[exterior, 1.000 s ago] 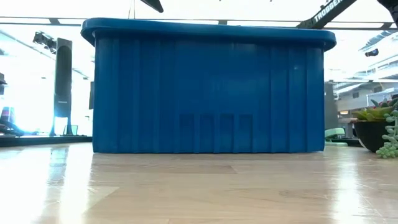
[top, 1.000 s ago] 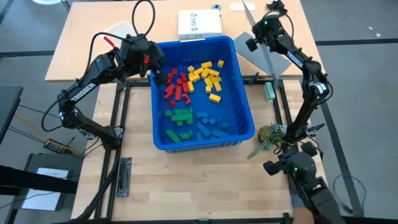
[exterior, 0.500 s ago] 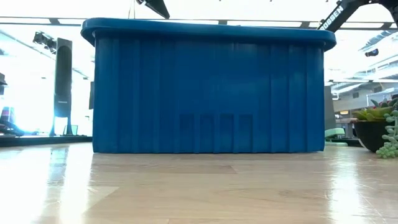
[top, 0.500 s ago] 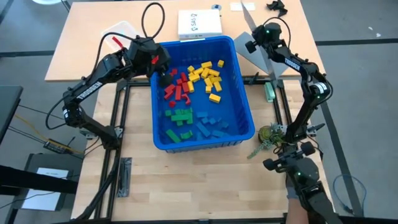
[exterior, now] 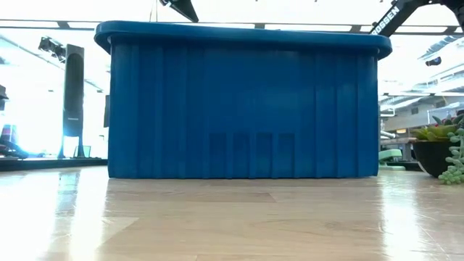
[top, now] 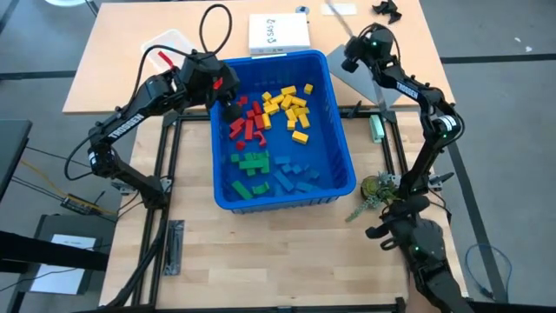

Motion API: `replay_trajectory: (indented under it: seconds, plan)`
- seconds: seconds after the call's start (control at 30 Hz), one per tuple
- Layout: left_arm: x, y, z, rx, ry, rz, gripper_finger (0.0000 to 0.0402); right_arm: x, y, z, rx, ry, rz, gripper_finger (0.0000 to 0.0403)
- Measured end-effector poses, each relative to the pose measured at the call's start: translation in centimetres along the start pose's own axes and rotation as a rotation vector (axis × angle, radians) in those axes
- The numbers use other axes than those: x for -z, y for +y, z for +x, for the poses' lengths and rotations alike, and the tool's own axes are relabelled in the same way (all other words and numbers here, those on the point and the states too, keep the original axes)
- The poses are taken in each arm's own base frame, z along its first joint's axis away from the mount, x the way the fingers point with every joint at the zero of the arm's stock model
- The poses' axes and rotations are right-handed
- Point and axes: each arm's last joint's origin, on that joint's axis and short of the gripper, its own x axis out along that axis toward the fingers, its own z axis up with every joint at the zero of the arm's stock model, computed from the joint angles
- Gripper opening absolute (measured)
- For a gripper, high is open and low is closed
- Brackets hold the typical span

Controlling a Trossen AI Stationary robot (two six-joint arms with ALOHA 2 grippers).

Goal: Sort Items/Unsort Items

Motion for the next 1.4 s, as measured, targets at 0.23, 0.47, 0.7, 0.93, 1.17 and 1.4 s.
replay_trajectory:
  seconds: [0.23,0.47,0.7,0.93,1.17,1.4]
  plan:
    - [0.0,0.0,0.0,0.001,-0.001,0.017,0.0074,-1.5,0.2,0.1,0.052,-0.077,-0.170,0.0009]
    - [0.0,0.0,0.0,0.004,0.001,0.059,0.0074,1.7,3.5,2.1,-0.123,0.063,-0.139,0.0009]
    - [0.0,0.0,0.0,0.004,0.002,0.060,0.0074,4.5,6.8,4.0,-0.191,0.196,-0.001,0.0009]
    - [0.0,-0.1,0.0,0.010,0.002,0.061,0.0074,4.9,7.5,4.6,-0.155,0.205,0.022,0.0042]
    - [0.1,-0.1,0.0,0.013,0.004,0.047,0.0074,3.7,6.0,3.8,-0.121,0.183,0.150,0.0118]
    - [0.1,-0.3,0.0,0.061,-0.002,0.041,0.0074,-0.7,0.3,-0.9,-0.036,0.068,0.314,0.0192]
